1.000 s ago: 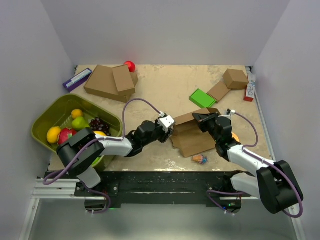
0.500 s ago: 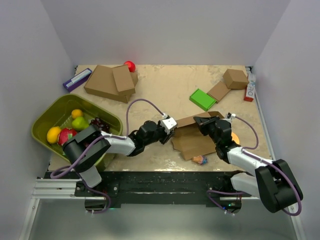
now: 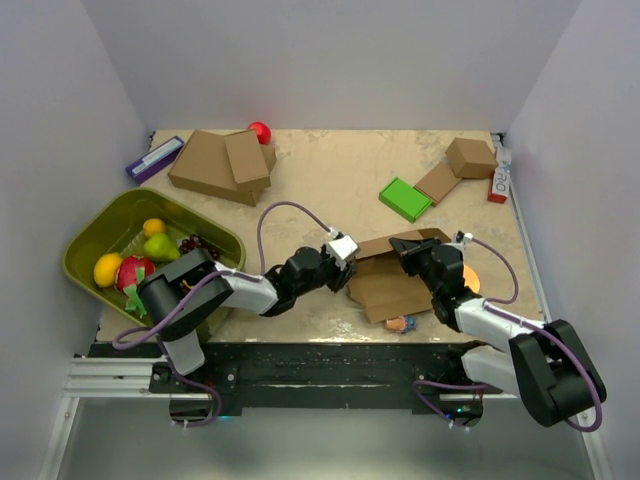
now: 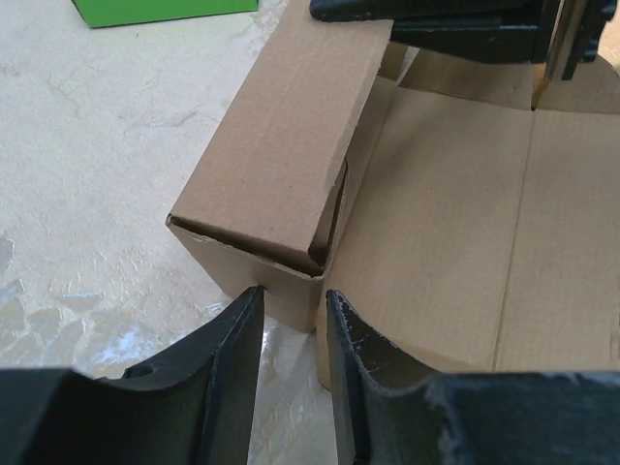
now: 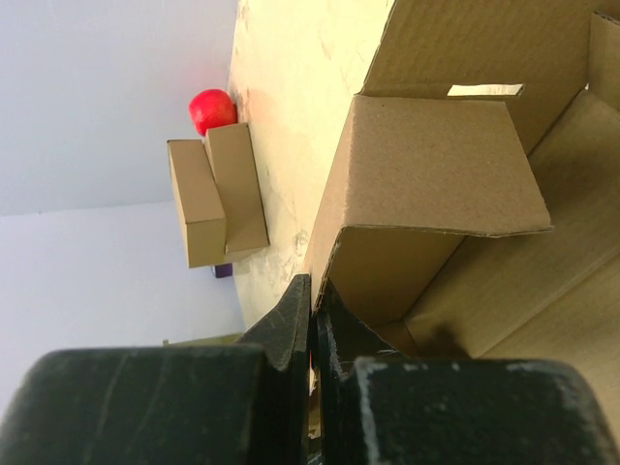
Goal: Fold the paper box
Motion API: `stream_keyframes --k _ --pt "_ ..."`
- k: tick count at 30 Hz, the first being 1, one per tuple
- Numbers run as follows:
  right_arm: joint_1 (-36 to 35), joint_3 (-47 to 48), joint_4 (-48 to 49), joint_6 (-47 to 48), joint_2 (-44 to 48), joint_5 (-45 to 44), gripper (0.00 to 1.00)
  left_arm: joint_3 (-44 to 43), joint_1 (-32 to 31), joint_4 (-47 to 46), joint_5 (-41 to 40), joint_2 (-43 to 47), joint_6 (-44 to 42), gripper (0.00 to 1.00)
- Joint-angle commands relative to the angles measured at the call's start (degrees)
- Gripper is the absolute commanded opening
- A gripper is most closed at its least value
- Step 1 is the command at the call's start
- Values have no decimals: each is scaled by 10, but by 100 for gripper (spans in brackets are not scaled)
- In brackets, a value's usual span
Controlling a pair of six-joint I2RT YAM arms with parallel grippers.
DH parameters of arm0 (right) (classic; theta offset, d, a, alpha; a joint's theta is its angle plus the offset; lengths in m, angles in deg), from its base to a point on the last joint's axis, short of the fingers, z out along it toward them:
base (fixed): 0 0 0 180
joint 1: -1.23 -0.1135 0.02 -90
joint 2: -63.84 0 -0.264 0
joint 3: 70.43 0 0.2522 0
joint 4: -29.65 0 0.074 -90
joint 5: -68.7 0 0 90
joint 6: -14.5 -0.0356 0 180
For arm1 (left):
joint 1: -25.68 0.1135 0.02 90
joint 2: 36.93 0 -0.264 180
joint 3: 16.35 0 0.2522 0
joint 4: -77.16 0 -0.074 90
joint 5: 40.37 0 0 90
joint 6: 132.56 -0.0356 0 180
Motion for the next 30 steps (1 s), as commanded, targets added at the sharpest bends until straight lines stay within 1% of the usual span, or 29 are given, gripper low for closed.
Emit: stream_keyframes --k 1,6,9,10,13,14,17,23,30 --pt "-3 -10 -13 12 0 -6 0 -35 -16 -40 -45 -15 49 38" --pt "-4 -11 -12 11 0 -6 0 -44 -20 -33 -93 -26 93 42" --pt "-4 -12 -12 9 0 -7 0 -49 -26 -35 -100 -33 112 49" --pt "-4 -12 -11 9 0 -7 0 -50 -28 -35 -103 -34 113 54" --pt "-3 -12 -11 8 1 -5 0 -55 -36 -33 -115 -38 112 60" --pt "-3 -12 -11 7 3 -4 0 -55 -36 -32 -126 -40 112 61" --pt "-3 -15 -11 6 9 -4 0 -58 -36 -21 -162 -45 110 61" --pt "-3 -17 -19 6 21 -7 0 -65 -36 -32 -203 -67 104 61" --pt "-3 -15 -26 5 25 -9 0 -57 -37 -64 -258 -82 104 48"
